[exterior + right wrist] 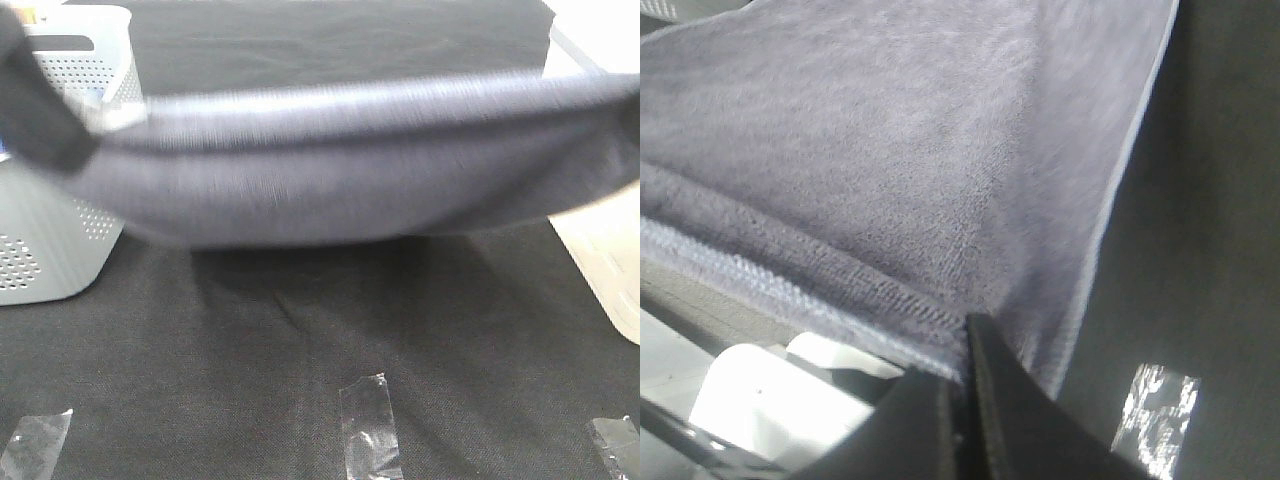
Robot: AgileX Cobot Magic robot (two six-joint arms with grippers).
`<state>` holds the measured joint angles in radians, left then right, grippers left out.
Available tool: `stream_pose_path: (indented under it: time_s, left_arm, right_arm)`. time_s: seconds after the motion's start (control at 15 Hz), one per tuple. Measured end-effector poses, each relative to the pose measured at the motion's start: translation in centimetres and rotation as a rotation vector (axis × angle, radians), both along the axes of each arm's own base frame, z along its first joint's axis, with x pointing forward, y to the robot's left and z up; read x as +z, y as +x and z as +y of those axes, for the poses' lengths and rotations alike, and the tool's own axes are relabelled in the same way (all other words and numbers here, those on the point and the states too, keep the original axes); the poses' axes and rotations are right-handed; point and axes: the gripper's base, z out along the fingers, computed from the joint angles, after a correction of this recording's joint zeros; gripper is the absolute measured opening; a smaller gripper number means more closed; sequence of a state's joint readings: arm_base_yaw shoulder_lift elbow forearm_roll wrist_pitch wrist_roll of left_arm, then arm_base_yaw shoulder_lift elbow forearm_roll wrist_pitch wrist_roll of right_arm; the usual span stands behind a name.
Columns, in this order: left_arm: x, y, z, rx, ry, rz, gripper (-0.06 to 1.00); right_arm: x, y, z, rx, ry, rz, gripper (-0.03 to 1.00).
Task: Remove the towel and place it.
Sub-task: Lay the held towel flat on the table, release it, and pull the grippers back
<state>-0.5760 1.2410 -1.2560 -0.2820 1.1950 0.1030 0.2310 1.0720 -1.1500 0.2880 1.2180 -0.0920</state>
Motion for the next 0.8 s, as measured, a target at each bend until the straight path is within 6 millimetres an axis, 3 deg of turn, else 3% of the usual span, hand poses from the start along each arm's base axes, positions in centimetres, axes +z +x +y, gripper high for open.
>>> stream_pose_path:
  time_s: [0.33, 0.6, 0.8]
  left_arm:
    - [-1.8, -5.3, -0.2, 0.003, -0.046, 0.096, 0.0]
    - [-4.0, -8.9, -0.5, 0.003, -0.051, 0.214, 0.0]
    - [-5.4, -11.0, -1.2, -0.03, -0.013, 0.291, 0.0]
  right_arm:
    - [-1.0, -4.8, -0.9, -0.024, 0.051, -0.027, 0.02]
    - [-3.2, -8.7, -1.6, -0.053, 0.091, -0.026, 0.02]
    - [-5.2, -10.5, -1.8, -0.051, 0.107, -0.001, 0.02]
